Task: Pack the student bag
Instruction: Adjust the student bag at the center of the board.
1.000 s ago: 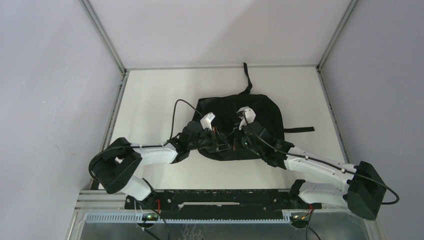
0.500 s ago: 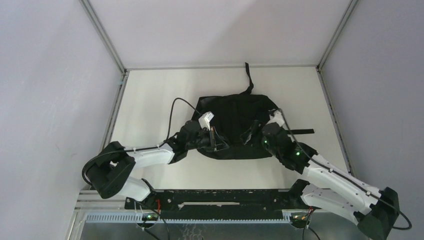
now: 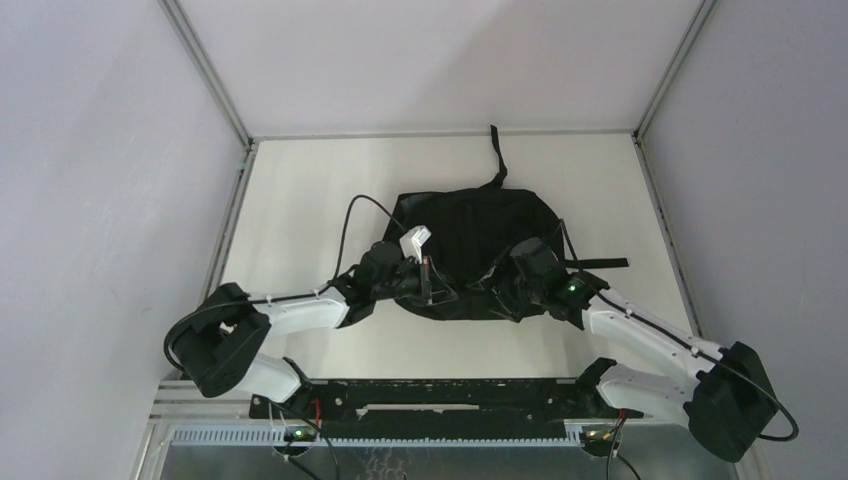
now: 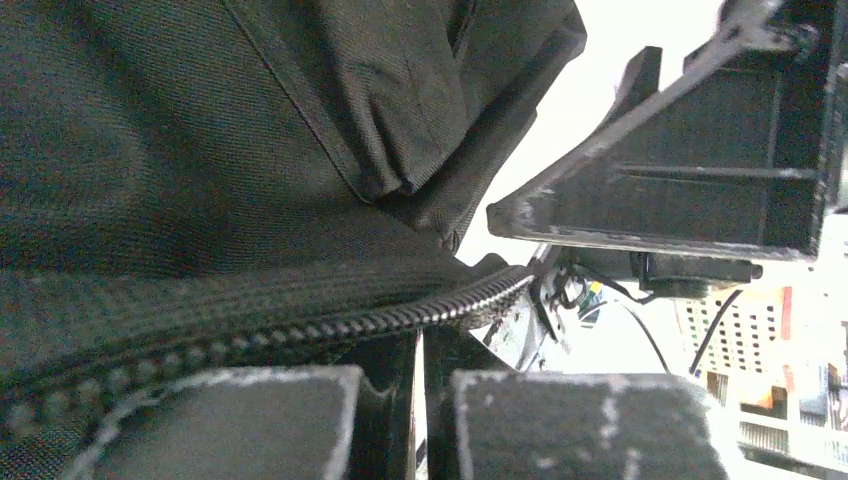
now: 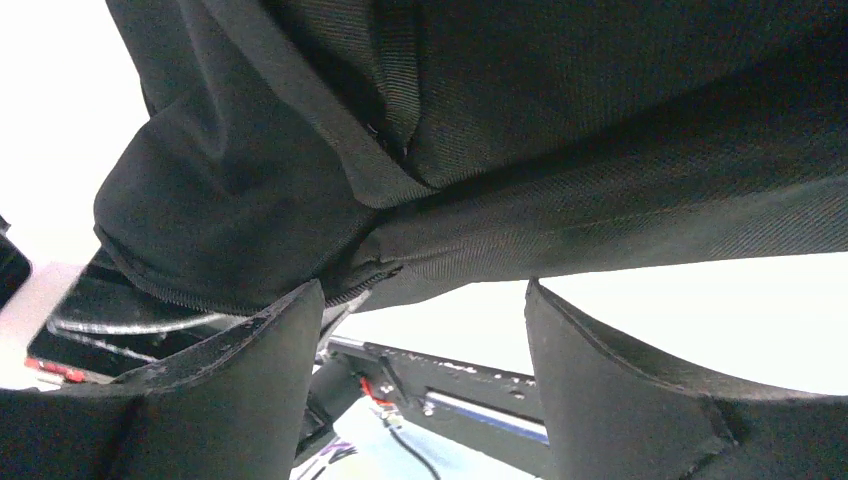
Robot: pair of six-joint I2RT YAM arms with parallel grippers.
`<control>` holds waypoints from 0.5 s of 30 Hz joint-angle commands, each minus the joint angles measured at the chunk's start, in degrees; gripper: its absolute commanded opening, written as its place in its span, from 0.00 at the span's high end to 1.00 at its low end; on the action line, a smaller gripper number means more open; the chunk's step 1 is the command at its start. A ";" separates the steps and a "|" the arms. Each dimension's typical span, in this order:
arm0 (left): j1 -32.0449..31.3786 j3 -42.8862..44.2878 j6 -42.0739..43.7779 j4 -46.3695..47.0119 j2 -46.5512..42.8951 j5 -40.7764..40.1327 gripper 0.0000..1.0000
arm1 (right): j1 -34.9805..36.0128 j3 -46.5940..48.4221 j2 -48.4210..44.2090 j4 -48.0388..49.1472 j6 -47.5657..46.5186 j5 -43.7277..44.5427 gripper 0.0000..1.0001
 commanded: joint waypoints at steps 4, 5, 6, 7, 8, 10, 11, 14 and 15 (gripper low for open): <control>-2.36 -0.25 4.99 0.66 1.56 2.77 1.00 | -1.33 0.19 2.39 2.54 9.97 -1.40 0.20; -2.66 -0.51 4.88 1.22 1.68 2.86 1.00 | -1.50 -0.04 2.67 2.72 10.72 -0.86 0.20; -3.01 -0.63 4.92 1.63 1.77 2.94 1.00 | -1.58 -0.66 2.82 3.33 11.52 -0.37 0.23; -3.21 -0.65 5.02 1.66 1.78 2.93 1.00 | -1.67 -1.44 2.89 4.42 12.28 0.48 0.26; -3.33 -0.67 5.12 1.67 1.74 2.96 1.00 | -1.63 -2.38 2.98 5.10 13.24 1.48 0.30; -3.44 -0.86 5.18 1.79 1.42 2.86 1.00 | -1.63 -4.32 3.35 6.73 14.88 1.84 0.39; -3.40 -0.95 5.36 1.86 1.12 2.73 1.00 | -1.62 -4.94 3.75 7.35 15.45 1.85 0.42; -3.42 -1.39 5.78 1.62 0.29 2.15 1.00 | -1.63 -5.31 5.38 7.54 15.65 1.85 0.46; -3.37 -1.41 5.99 1.40 0.03 1.88 1.00 | -1.71 -5.32 5.78 7.44 15.61 2.64 0.47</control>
